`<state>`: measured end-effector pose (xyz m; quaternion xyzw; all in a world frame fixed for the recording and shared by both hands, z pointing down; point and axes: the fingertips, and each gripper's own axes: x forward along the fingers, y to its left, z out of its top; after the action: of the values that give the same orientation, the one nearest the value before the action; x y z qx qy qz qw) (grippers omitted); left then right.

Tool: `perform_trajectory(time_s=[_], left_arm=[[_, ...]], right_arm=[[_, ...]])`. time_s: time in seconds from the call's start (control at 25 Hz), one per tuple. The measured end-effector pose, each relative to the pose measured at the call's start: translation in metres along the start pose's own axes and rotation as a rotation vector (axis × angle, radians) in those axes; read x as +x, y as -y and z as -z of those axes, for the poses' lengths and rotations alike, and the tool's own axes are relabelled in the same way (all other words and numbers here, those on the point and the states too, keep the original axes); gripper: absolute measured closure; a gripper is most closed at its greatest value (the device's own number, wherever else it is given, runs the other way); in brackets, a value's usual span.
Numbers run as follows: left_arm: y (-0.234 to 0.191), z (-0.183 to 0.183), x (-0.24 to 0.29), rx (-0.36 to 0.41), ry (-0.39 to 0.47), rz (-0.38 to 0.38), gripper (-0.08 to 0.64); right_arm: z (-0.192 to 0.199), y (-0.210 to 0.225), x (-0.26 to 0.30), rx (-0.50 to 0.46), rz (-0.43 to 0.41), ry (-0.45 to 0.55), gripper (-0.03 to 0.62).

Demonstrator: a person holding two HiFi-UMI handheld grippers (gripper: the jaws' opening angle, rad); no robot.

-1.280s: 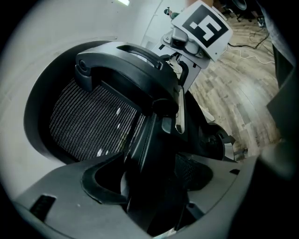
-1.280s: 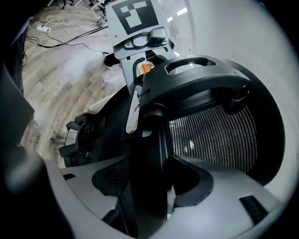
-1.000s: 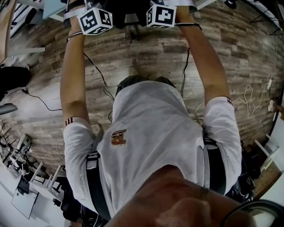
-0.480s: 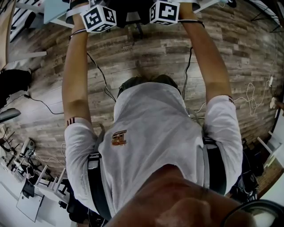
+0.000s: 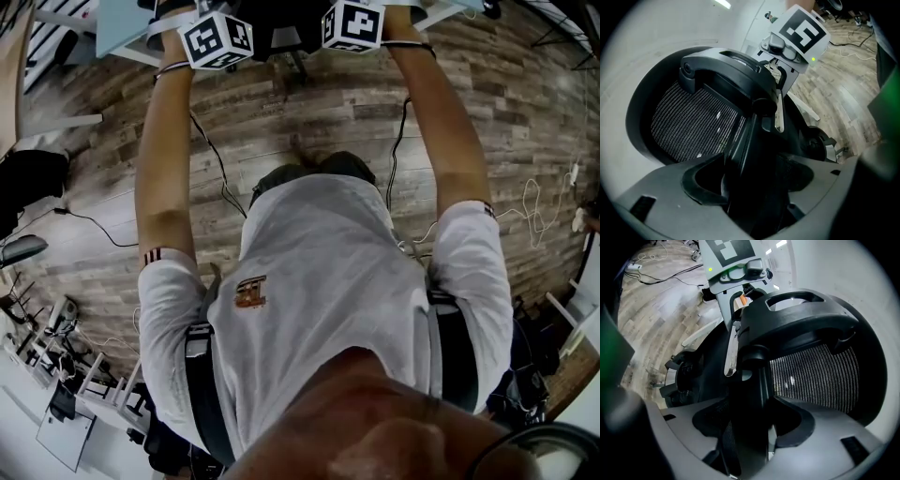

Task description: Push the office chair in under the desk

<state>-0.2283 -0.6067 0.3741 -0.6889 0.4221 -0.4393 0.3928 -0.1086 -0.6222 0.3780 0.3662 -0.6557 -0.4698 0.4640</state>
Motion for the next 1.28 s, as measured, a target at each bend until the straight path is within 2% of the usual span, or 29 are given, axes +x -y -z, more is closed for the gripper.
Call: perform_trajectory(time_s=[0.4, 0.6, 0.72, 0.92, 1.12, 1.28], left_arm=[[0.0, -0.003, 0.0, 0.003, -0.043, 0.015, 0.227], [0.002, -0.005, -0.004, 0.008, -0.066, 0.018, 0.225], [0.001, -0.009, -0.01, 0.014, -0.075, 0.027, 0.225], [0.007, -0.013, -0.028, 0.027, -0.077, 0.031, 0.225], [0.002, -0.016, -0.062, -0.052, -0.056, 0.011, 0.225], [-0.008, -0.025, -0.092, -0.2, -0.009, -0.014, 0.227]], right_arm=[[0.002, 0.001, -0.003, -0.016, -0.019, 0.051, 0.333], [0.002, -0.002, -0.009, -0.026, -0.06, 0.056, 0.333], [0.004, 0.0, -0.017, -0.049, -0.066, 0.054, 0.333], [0.01, 0.002, -0.037, -0.032, -0.074, 0.05, 0.333], [0.016, 0.0, -0.065, -0.015, -0.091, 0.035, 0.333], [0.022, 0.009, -0.094, 0.115, -0.088, 0.05, 0.334]])
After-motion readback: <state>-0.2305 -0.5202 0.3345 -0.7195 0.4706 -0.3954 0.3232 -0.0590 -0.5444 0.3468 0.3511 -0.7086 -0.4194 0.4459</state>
